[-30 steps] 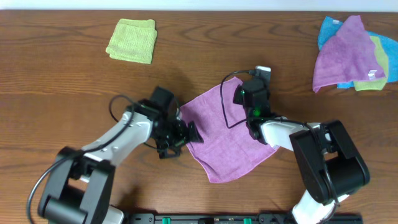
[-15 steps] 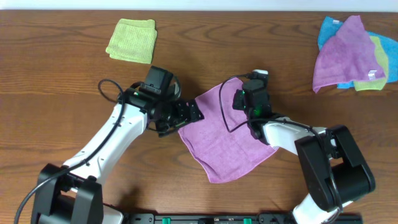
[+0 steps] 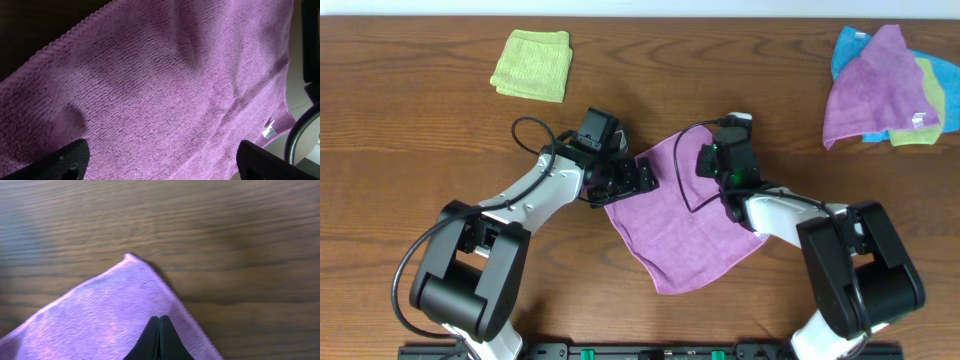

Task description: Fold the cloth

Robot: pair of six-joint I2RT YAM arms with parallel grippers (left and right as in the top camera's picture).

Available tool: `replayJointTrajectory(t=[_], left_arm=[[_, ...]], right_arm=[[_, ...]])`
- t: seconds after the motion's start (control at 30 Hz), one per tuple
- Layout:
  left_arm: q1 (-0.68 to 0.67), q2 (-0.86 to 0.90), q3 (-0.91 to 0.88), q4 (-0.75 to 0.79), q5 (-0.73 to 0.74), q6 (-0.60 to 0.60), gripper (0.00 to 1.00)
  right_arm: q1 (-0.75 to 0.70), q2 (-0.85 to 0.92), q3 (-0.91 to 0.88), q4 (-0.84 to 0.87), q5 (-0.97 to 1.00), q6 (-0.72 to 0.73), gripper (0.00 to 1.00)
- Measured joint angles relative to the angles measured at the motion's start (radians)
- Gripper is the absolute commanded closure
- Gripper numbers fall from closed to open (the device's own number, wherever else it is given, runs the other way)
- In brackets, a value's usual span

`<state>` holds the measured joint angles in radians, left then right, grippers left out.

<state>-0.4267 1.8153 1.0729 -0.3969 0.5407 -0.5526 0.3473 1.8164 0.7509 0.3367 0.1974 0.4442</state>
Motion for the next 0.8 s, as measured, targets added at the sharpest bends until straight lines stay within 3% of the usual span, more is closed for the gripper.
replayJointTrajectory(t=[0.37, 0.6, 0.8], left_arm=[[-0.002, 0.000, 0.000, -0.049, -0.135, -0.004, 0.05], [-0.003, 0.000, 0.000, -0.045, -0.216, -0.004, 0.05], [-0.003, 0.005, 0.000, 0.072, -0.267, -0.004, 0.05]], right_arm=[[-0.042, 0.000, 0.000, -0.079, -0.033, -0.005, 0.98], [-0.042, -0.130, 0.000, -0.259, -0.065, -0.005, 0.98], [-0.041, -0.270, 0.007, -0.507, -0.099, -0.005, 0.98]])
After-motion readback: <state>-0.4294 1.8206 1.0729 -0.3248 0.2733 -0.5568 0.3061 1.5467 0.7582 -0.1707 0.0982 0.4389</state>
